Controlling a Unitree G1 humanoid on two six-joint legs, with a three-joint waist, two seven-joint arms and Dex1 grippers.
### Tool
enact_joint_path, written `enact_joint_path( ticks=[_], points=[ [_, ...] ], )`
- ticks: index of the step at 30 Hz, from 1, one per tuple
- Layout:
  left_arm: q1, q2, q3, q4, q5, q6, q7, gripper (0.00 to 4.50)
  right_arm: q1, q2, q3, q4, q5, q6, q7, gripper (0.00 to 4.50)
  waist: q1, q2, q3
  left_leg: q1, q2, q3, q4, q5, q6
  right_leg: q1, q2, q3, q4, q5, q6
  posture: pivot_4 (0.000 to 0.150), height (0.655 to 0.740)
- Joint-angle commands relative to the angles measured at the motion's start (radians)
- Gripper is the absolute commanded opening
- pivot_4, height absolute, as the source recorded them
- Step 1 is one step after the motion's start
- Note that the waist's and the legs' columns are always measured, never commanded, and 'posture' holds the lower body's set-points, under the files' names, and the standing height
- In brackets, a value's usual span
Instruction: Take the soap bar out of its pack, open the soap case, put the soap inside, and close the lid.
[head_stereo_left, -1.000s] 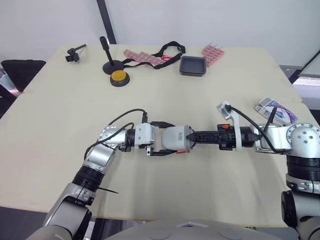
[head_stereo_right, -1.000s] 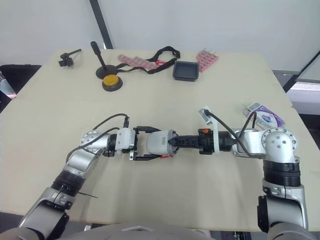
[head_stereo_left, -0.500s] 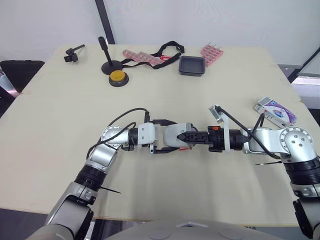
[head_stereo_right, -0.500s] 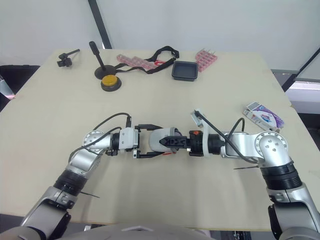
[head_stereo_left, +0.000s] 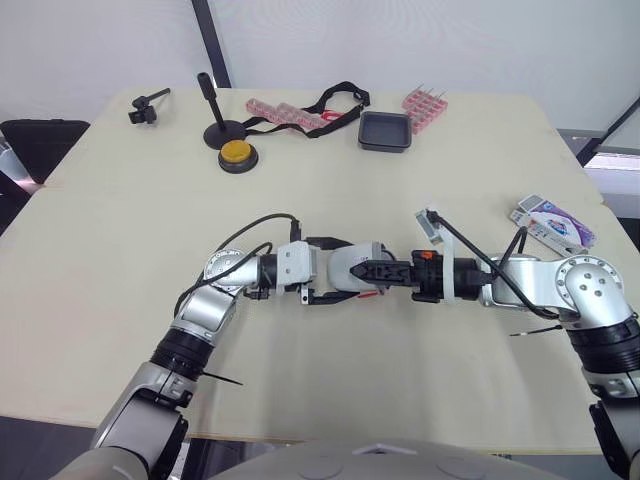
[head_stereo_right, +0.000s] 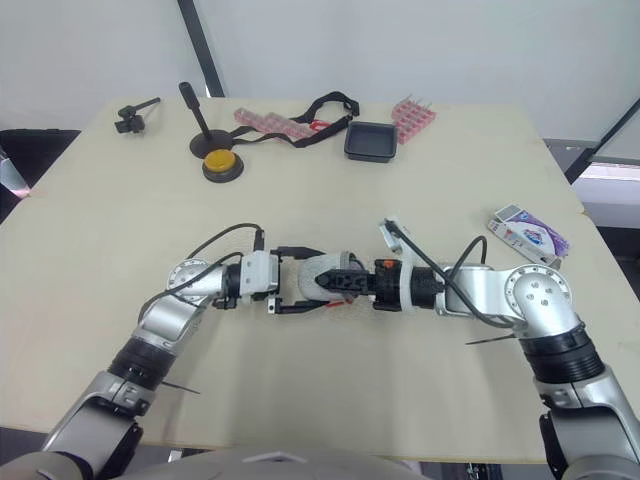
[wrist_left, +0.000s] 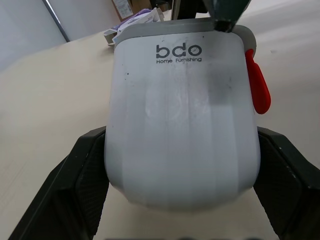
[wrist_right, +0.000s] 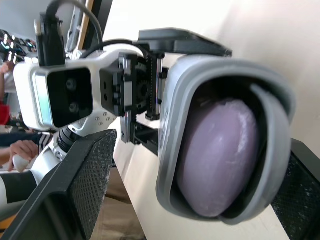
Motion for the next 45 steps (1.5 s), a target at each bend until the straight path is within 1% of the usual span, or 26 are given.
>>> enact_joint_path(
  ticks=[1,8,11,13,15,16,28,35,37,45],
  points=[
    [-0.017,-0.006,-0.002,-0.025,-0.011,0.004,0.010,3.46,0.003,-0.012,0.005,-0.038,0.037,-0.021,0.006,4.48,0.000,0.000,0.000,0.000,0.000,0.000,0.000,0.000,0.000,0.000,0.000,0.000,0.000,0.000,0.000,0.150,0.7291],
    [-0.017,-0.005,-0.004,-0.030,-0.010,0.006,0.005,3.46,0.007,-0.029,0.016,-0.038,0.037,-0.028,0.012,4.48,0.000,0.000,0.000,0.000,0.000,0.000,0.000,0.000,0.000,0.000,0.000,0.000,0.000,0.000,0.000,0.150,0.7291],
    [-0.015,-0.004,-0.009,-0.033,-0.007,0.004,0.002,3.46,0.011,-0.032,0.022,-0.030,0.037,-0.030,0.010,3.60,0.001,0.000,0.000,0.000,0.000,0.000,0.000,0.000,0.000,0.000,0.000,0.000,0.000,0.000,0.000,0.150,0.7291],
    [-0.014,-0.004,-0.010,-0.036,-0.006,0.004,0.001,3.46,0.013,-0.033,0.025,-0.029,0.037,-0.033,0.009,3.10,0.000,0.000,0.000,0.000,0.000,0.000,0.000,0.000,0.000,0.000,0.000,0.000,-0.001,0.000,0.000,0.150,0.7291],
    [-0.011,-0.002,-0.012,-0.040,-0.007,0.004,-0.002,3.46,0.015,-0.037,0.029,-0.029,0.037,-0.037,0.006,2.37,0.000,0.000,0.000,0.000,0.000,0.000,0.000,0.000,0.000,0.000,0.000,0.000,-0.001,0.000,0.000,0.150,0.7291],
    [-0.011,-0.002,-0.013,-0.041,-0.007,0.005,-0.002,3.46,0.015,-0.038,0.031,-0.029,0.037,-0.040,0.006,2.12,-0.001,0.000,0.000,0.000,0.000,0.000,0.000,0.000,0.000,0.000,0.000,0.000,-0.001,0.000,0.000,0.150,0.7291],
    [-0.018,0.001,-0.016,-0.031,0.000,-0.005,-0.003,3.46,0.008,-0.059,0.050,-0.037,0.020,-0.014,0.054,2.11,0.000,0.000,0.000,0.000,0.000,0.000,0.000,0.000,0.000,0.000,0.000,0.000,-0.001,0.000,0.000,0.150,0.7291],
    [-0.028,0.004,-0.015,-0.028,-0.021,0.018,-0.015,3.46,0.003,-0.068,0.058,-0.041,-0.008,-0.007,0.085,2.11,-0.001,0.000,0.000,0.000,0.000,0.000,0.000,0.000,0.000,0.000,0.000,0.000,-0.001,0.000,0.000,0.150,0.7291],
    [-0.033,0.002,-0.010,-0.027,-0.033,0.038,-0.016,4.46,0.002,-0.068,0.059,-0.041,-0.014,-0.006,0.091,2.11,0.000,0.000,0.000,0.000,0.000,0.000,0.000,0.000,0.000,0.000,0.000,0.000,-0.001,0.000,0.000,0.150,0.7291],
    [-0.061,0.017,0.015,-0.016,-0.073,0.084,-0.061,4.48,0.000,-0.077,0.056,-0.041,-0.056,0.006,0.117,2.11,0.000,0.000,0.000,0.000,0.000,0.000,0.000,0.000,0.000,0.000,0.000,0.000,-0.001,0.000,0.000,0.150,0.7291]
  ],
)
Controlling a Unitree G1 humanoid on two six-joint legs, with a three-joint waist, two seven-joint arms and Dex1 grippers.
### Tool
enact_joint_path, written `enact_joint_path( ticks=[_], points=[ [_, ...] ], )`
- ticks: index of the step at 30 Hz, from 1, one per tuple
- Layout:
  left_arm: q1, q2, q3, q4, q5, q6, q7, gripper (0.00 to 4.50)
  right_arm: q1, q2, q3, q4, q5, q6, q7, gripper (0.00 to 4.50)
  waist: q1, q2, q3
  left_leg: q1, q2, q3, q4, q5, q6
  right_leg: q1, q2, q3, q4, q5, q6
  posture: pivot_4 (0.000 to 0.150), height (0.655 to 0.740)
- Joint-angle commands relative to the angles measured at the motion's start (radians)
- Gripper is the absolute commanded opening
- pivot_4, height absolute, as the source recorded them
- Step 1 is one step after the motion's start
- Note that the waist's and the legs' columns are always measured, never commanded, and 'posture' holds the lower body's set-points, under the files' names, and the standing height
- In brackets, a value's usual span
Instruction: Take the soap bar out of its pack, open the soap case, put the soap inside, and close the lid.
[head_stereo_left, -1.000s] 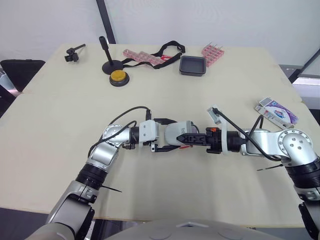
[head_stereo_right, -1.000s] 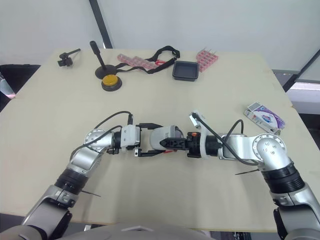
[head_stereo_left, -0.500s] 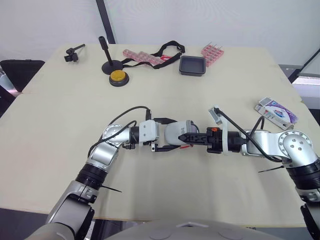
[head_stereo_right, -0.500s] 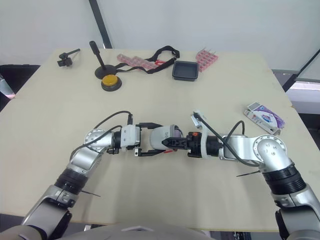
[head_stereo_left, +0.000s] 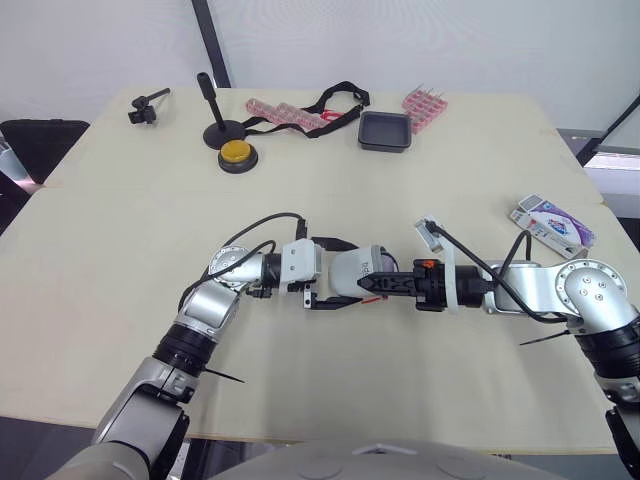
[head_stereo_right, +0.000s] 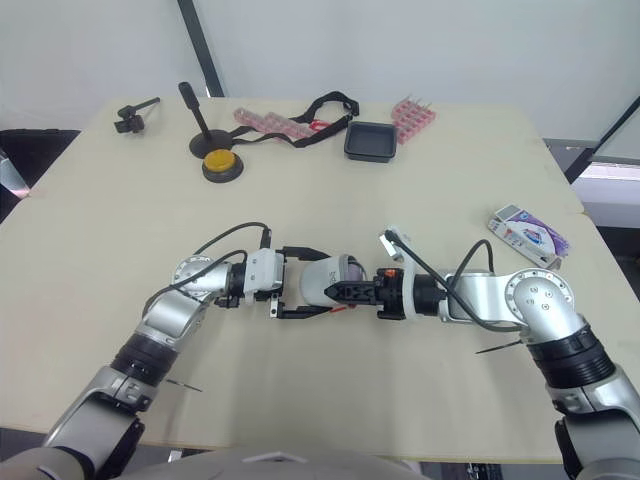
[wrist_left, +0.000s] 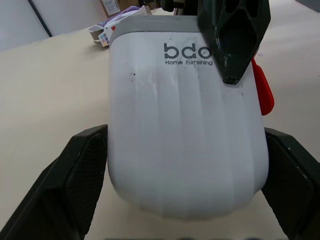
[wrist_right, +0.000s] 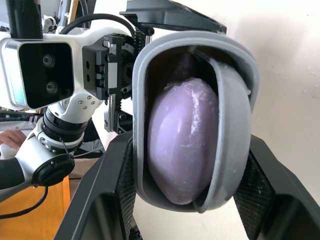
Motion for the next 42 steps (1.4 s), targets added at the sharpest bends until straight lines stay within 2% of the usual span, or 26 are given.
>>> enact_joint_path(
  ticks=[1,8,12,15,18,21,26,29,36,42],
  points=[
    [-0.038,0.019,0.043,-0.011,-0.064,0.022,-0.031,4.48,-0.016,-0.020,-0.010,-0.039,-0.024,0.026,0.039,2.11,0.000,0.000,0.000,0.000,0.000,0.000,0.000,0.000,0.000,0.000,0.000,0.000,0.000,0.000,0.000,0.150,0.7291],
    [-0.108,0.085,0.093,-0.011,-0.184,0.251,-0.113,4.48,-0.114,-0.092,-0.028,-0.054,-0.250,0.092,0.213,2.11,0.001,-0.001,0.000,0.000,0.000,0.000,0.000,0.000,0.000,0.000,0.000,0.000,0.001,0.000,0.000,0.150,0.7291],
    [-0.159,0.128,0.095,-0.010,-0.230,0.414,-0.175,4.48,-0.208,-0.146,0.006,-0.118,-0.415,0.144,0.378,2.11,0.001,0.000,0.001,0.000,-0.001,0.000,0.000,0.000,0.000,0.000,0.000,0.000,0.000,0.000,0.000,0.150,0.7291],
    [-0.180,0.121,0.086,-0.025,-0.237,0.497,-0.165,4.48,-0.281,-0.203,0.098,-0.207,-0.615,0.132,0.525,2.11,0.003,0.000,0.001,0.000,0.000,0.000,0.000,0.000,0.000,0.000,0.000,0.000,-0.001,0.000,0.000,0.150,0.7291],
    [-0.188,0.097,0.047,-0.094,-0.230,0.591,-0.136,4.48,-0.436,-0.316,0.341,-0.324,-0.970,0.028,0.712,2.11,0.005,0.000,0.002,-0.001,0.000,0.000,0.000,0.000,0.000,0.000,0.000,-0.001,-0.001,0.000,0.000,0.150,0.7291],
    [-0.182,0.082,0.034,-0.145,-0.231,0.636,-0.118,4.48,-0.506,-0.352,0.462,-0.342,-1.157,-0.043,0.835,2.11,0.006,-0.002,0.003,-0.001,0.000,-0.001,0.000,0.000,0.000,0.000,0.000,-0.001,-0.001,0.000,0.000,0.150,0.7291],
    [-0.169,0.079,0.001,-0.224,-0.216,0.665,-0.101,4.48,-0.590,-0.313,0.544,-0.350,-1.307,-0.060,0.968,2.11,-0.004,-0.002,0.003,-0.001,0.000,-0.001,0.000,0.000,0.000,0.000,0.001,0.000,0.000,0.000,0.000,0.150,0.7291],
    [-0.151,0.066,-0.022,-0.228,-0.171,0.610,-0.068,4.48,-0.626,-0.297,0.593,-0.350,-1.396,-0.068,1.032,2.11,-0.004,-0.002,0.003,0.000,0.000,0.000,0.000,0.001,0.000,0.000,0.000,0.000,0.001,0.000,0.000,0.150,0.7291],
    [-0.131,-0.006,-0.057,-0.193,-0.087,0.545,0.043,4.48,-0.671,-0.231,0.639,-0.311,-1.520,-0.072,1.113,2.11,-0.001,-0.002,0.003,-0.001,0.000,0.000,0.002,0.001,0.001,0.000,0.000,0.000,0.003,0.000,-0.001,0.150,0.7291],
    [-0.135,-0.037,-0.063,-0.198,-0.081,0.567,0.072,4.48,-0.676,-0.198,0.644,-0.287,-1.586,-0.077,1.159,2.11,-0.002,-0.002,0.003,0.000,0.000,0.000,0.002,0.001,0.001,0.000,0.000,0.001,0.004,0.000,-0.001,0.150,0.7291]
  ],
)
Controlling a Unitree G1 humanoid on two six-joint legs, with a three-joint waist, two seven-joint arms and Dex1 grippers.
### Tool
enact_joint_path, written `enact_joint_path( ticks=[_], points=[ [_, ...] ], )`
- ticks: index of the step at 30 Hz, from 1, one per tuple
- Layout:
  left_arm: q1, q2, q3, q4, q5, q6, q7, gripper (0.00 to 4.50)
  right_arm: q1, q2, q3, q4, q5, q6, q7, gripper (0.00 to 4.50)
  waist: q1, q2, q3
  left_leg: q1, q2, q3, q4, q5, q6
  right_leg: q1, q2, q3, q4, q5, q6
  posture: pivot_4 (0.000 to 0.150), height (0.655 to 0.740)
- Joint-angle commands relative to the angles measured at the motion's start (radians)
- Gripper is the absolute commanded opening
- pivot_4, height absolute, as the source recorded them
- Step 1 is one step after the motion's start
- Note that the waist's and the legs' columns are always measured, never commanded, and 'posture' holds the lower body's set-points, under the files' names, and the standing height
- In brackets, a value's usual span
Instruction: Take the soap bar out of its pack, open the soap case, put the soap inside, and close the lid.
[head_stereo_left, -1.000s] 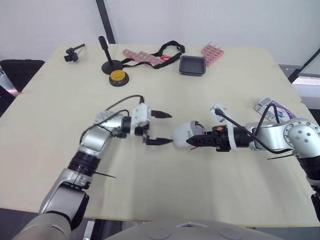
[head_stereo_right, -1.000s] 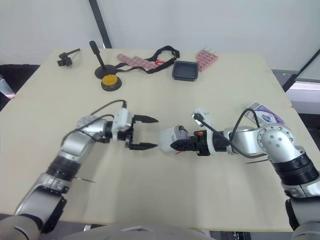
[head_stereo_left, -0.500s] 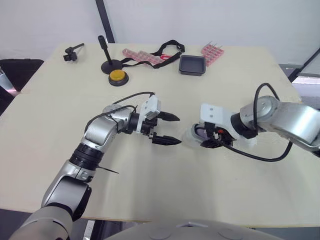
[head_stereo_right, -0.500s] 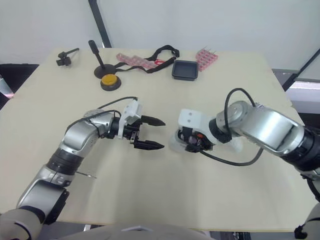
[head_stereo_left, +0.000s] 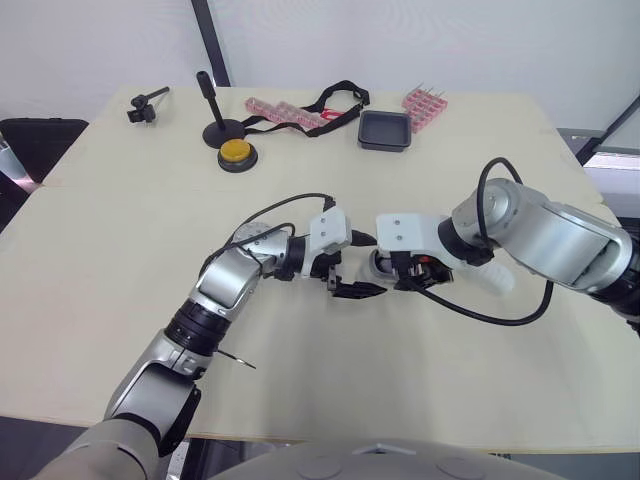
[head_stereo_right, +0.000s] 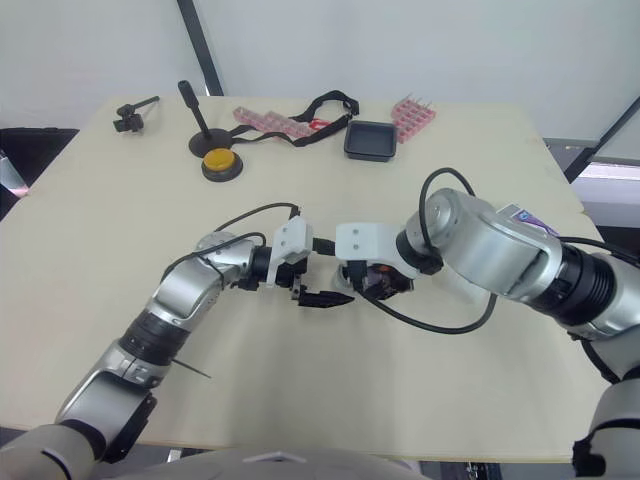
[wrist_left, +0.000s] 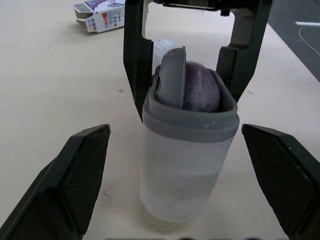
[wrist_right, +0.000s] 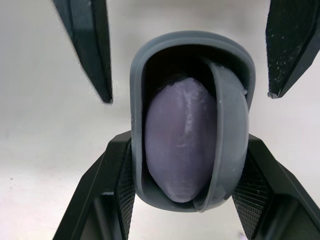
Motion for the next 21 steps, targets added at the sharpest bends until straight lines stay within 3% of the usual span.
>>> enact_joint_path(
  ticks=[1,21],
  points=[
    [-0.009,-0.001,-0.003,-0.012,0.006,0.000,0.009,4.48,-0.024,0.015,-0.013,0.003,-0.054,-0.016,0.032,2.11,-0.001,0.000,0.000,0.000,0.000,0.000,0.000,0.000,0.000,0.000,0.000,0.000,0.000,0.000,0.000,0.150,0.7291],
    [-0.010,-0.031,-0.017,0.012,0.042,0.016,0.066,4.48,0.005,0.043,-0.021,0.015,-0.154,-0.018,0.094,2.11,0.001,0.000,0.000,0.000,0.000,0.000,0.002,0.000,0.000,0.000,0.000,0.000,0.002,0.000,0.000,0.150,0.7291]
  ],
)
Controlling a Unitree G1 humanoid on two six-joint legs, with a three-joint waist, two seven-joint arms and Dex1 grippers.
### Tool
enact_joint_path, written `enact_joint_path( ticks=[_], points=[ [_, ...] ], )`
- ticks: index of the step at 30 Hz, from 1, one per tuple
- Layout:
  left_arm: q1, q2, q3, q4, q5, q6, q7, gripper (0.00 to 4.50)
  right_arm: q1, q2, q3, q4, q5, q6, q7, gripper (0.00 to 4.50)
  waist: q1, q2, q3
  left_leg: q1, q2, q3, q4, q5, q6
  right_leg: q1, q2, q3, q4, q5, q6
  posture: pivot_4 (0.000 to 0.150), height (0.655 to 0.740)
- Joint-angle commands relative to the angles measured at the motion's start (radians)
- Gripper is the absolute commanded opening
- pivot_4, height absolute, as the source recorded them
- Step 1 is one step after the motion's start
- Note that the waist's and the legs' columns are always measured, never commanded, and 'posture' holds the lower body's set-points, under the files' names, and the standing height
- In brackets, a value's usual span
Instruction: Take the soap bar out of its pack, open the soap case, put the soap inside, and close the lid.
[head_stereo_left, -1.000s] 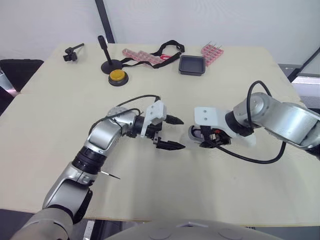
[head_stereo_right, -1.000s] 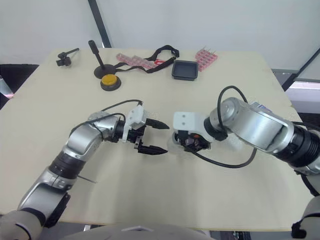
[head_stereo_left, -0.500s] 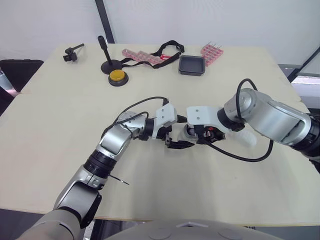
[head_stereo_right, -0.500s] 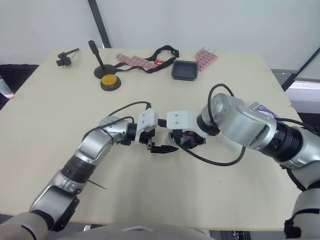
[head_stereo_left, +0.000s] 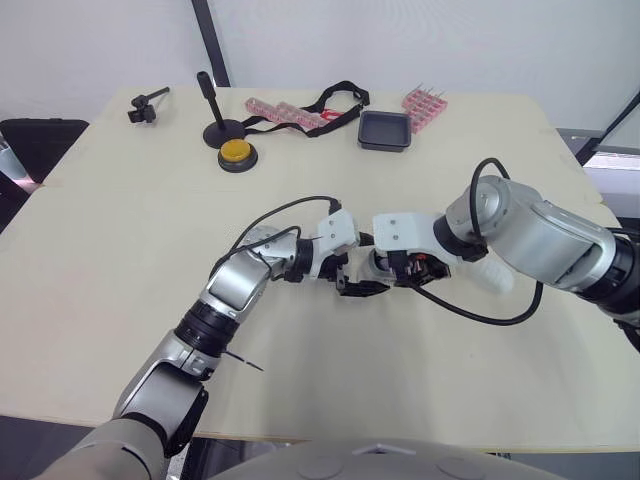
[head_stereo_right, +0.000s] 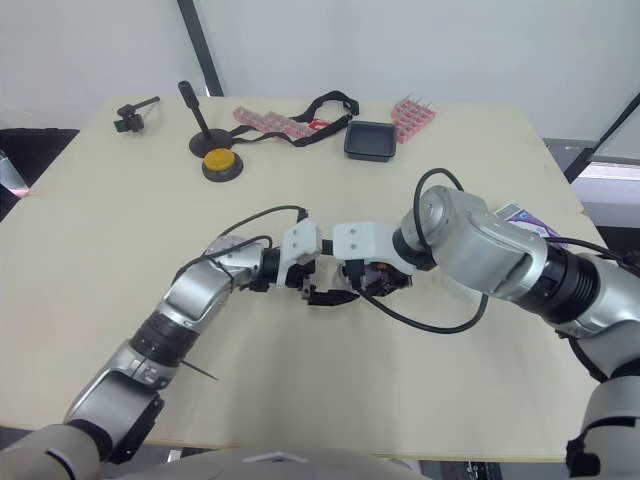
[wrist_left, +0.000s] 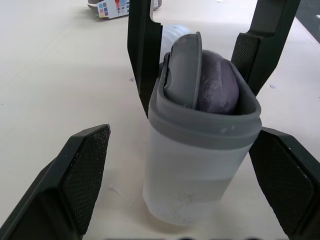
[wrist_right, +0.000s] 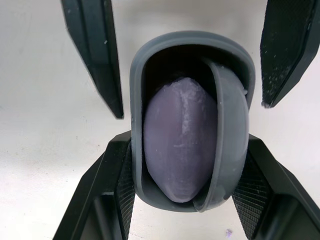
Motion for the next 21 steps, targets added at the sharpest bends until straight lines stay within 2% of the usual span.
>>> enact_joint_path(
  ticks=[1,11,13,21],
  points=[
    [-0.007,0.001,0.009,-0.022,-0.006,0.003,0.004,4.48,0.000,0.001,-0.030,-0.008,-0.025,-0.005,0.009,2.11,0.000,0.000,0.000,0.000,0.000,0.000,0.000,0.000,0.000,0.000,0.000,0.000,0.000,0.000,0.000,0.150,0.7291],
    [-0.003,-0.004,0.009,-0.027,-0.006,0.001,0.016,4.48,0.010,0.011,-0.033,-0.008,-0.044,-0.006,0.015,2.11,0.000,0.000,0.000,0.000,0.000,0.000,0.001,0.000,0.000,0.000,0.000,0.000,0.001,0.000,0.000,0.150,0.7291],
    [-0.002,-0.003,0.008,-0.027,-0.005,-0.001,0.016,3.79,0.012,0.013,-0.033,-0.007,-0.049,-0.008,0.016,2.11,0.000,0.000,0.000,0.000,0.000,0.000,0.001,0.000,0.000,0.000,0.000,0.000,0.001,0.000,0.000,0.150,0.7291],
    [0.000,-0.002,0.002,-0.024,0.006,-0.014,0.020,3.79,0.019,0.015,-0.036,-0.010,-0.059,-0.009,0.022,2.11,-0.001,0.000,0.000,0.001,0.000,0.000,0.001,0.000,0.000,0.000,0.000,0.001,0.001,0.000,0.000,0.150,0.7291]
  ],
)
